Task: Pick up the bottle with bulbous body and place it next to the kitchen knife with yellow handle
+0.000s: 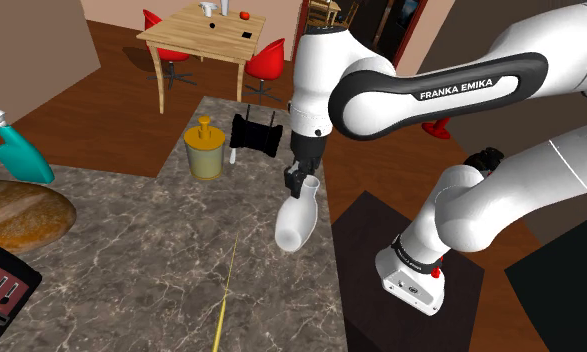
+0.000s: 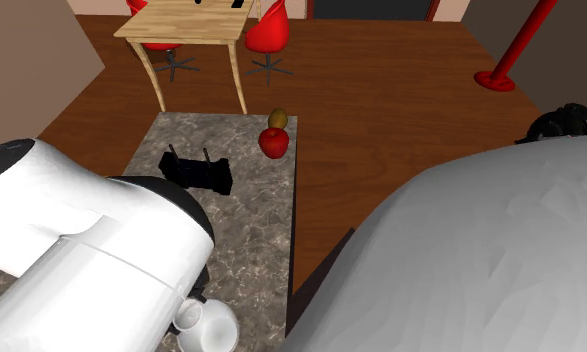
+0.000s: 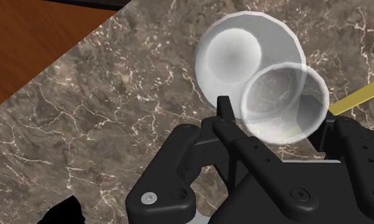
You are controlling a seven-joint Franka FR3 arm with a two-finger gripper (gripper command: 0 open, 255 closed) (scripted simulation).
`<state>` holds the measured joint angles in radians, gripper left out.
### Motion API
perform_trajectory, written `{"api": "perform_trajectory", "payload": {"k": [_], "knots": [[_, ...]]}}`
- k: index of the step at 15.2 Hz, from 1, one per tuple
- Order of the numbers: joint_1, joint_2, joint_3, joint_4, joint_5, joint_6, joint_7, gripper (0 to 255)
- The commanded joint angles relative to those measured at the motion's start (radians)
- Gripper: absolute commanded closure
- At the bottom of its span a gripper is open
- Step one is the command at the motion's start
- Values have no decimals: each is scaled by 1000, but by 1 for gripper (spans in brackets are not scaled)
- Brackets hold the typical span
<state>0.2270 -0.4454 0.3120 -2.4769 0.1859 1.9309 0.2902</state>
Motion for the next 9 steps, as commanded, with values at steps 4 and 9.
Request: {"api": "perform_trajectory", "payload": {"k": [4, 9], "knots": [[0, 0, 0, 0, 0, 0, 0, 0], [-4, -11, -10, 59, -7, -70, 1, 0]]}}
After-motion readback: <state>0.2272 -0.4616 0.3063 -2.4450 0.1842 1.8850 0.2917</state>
